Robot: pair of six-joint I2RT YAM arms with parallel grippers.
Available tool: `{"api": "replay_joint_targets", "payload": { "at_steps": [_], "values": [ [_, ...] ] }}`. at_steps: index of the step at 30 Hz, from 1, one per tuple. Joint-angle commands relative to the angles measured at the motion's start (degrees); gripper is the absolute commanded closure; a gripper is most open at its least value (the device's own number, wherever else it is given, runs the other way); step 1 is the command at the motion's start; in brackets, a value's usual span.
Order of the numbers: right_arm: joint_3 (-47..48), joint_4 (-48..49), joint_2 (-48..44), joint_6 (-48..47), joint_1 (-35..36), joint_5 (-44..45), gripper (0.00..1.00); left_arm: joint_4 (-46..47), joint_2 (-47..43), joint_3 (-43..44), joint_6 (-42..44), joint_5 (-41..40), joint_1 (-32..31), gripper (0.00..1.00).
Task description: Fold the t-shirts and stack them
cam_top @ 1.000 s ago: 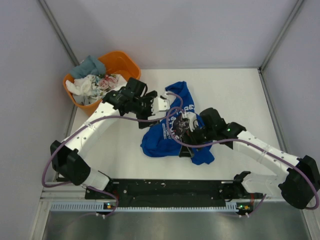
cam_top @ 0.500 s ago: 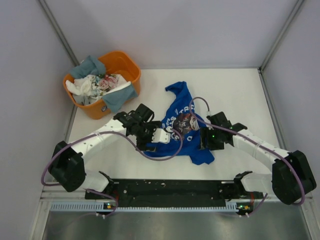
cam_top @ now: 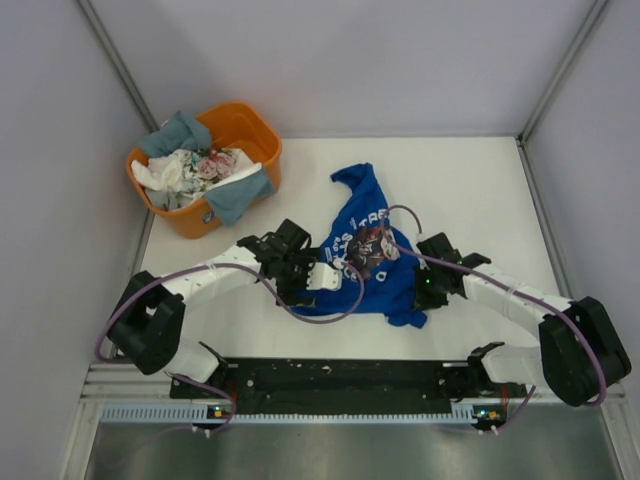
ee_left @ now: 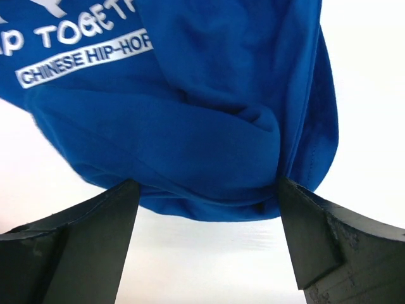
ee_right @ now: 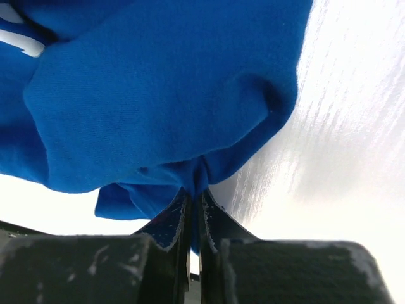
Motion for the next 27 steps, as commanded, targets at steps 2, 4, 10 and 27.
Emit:
{"api": "replay_joint_targets", "payload": {
  "at_steps": [2,4,10,27],
  "values": [
    [9.5,-2.0,-3.3,-3.8,0.0,8.6,1.00,-2.1,1.7,-0.7,2.2,-1.1,0.1,0.05],
    [15.3,-4.3,-4.3,-6.1,0.0,13.0,1.00,-3.4,1.6,-0.3,2.5,0.0,0.1,0.05],
    [31.6,-6.2,-5.3,-13.1,0.0,12.8,1.00,-3.2,3.4,2.5,-0.3,5.4,0.0,0.05],
    [56.6,-8.0,-3.5,-24.1,-4.3,24.7,1.00,-0.6,8.9,32.7,-17.4,-12.1,7.6,1.00]
  ]
}}
